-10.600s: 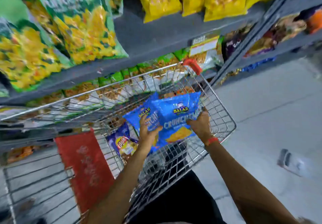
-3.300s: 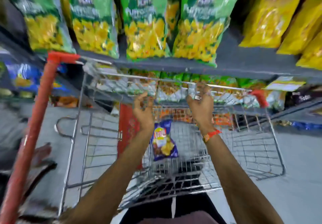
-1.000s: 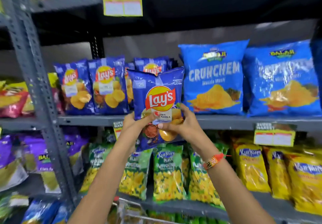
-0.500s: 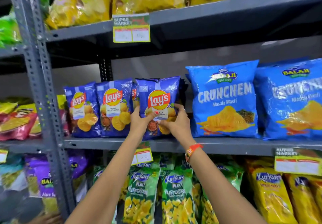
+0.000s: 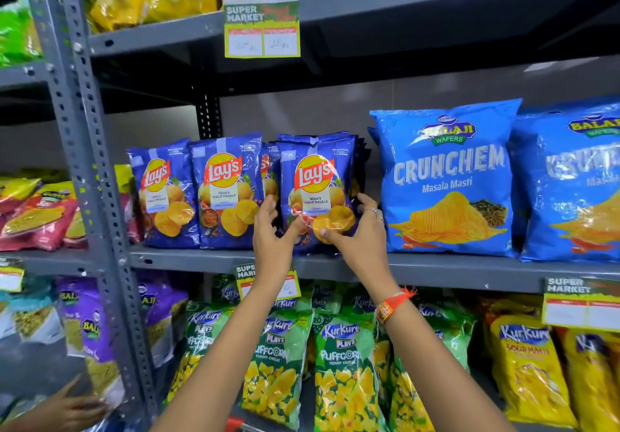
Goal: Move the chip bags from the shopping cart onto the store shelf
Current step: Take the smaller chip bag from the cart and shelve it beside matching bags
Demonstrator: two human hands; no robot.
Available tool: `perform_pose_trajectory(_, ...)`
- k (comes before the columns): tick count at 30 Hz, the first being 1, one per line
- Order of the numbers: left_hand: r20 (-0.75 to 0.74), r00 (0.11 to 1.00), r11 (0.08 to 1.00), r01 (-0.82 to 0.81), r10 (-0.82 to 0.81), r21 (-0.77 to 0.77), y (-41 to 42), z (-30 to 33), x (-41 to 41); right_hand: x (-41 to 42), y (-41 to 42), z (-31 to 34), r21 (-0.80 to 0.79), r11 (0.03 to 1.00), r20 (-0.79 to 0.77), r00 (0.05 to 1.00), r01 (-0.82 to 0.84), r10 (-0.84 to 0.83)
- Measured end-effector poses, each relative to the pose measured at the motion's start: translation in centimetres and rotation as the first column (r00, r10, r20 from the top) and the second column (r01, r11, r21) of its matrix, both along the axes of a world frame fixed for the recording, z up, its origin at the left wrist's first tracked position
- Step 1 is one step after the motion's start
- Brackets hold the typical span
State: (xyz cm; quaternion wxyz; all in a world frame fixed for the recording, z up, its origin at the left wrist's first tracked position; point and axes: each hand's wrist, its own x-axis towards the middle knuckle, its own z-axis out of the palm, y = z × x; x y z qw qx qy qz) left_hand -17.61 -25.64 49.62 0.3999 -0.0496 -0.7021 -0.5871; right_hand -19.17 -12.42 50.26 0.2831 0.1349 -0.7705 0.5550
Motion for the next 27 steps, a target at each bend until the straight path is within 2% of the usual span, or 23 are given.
perform_pose_trajectory(3,-0.029,0.999,1.0,-0.02,0.021,0.012,0.5,0.0,0.7,1.0,0.6,-0.2,0.052,0.998,0.028,0.999,-0.038,0.037)
perform_pose_trajectory(7,-0.085,0.996,0.999,-0.036,0.038,0.018,1.8,0.7,1.4,2.9,2.0,-0.3,0.065,0.997,-0.024,0.999,-0.033,0.035)
perform_pose_trajectory(10,-0.078,0.995,0.998,-0.061,0.062,0.012,2.5,1.5,1.4,2.5,2.2,0.5,0.108,0.993,0.017,0.999,-0.036,0.034)
perform_pose_trajectory(13,0.098,0.993,0.998,-0.062,0.062,0.004,1.5,1.9,0.1,1.2,1.3,1.0,0.212,0.976,0.097,0.995,-0.047,0.027)
perform_pose_trajectory(16,0.28,0.96,0.999,-0.003,0.014,-0.04,0.3,2.0,-1.1,-0.1,0.6,1.0,0.247,0.969,0.116,0.993,-0.022,-0.007)
perform_pose_trajectory(19,0.351,0.935,0.999,-0.043,0.048,-0.023,0.1,2.3,-1.3,-0.7,0.5,1.0,0.241,0.969,0.085,0.994,0.044,-0.066)
perform_pose_trajectory(27,0.248,0.967,0.997,-0.066,0.055,0.034,-0.1,1.2,-1.6,-1.0,-0.6,0.3,0.154,0.985,0.0,0.996,0.084,-0.085)
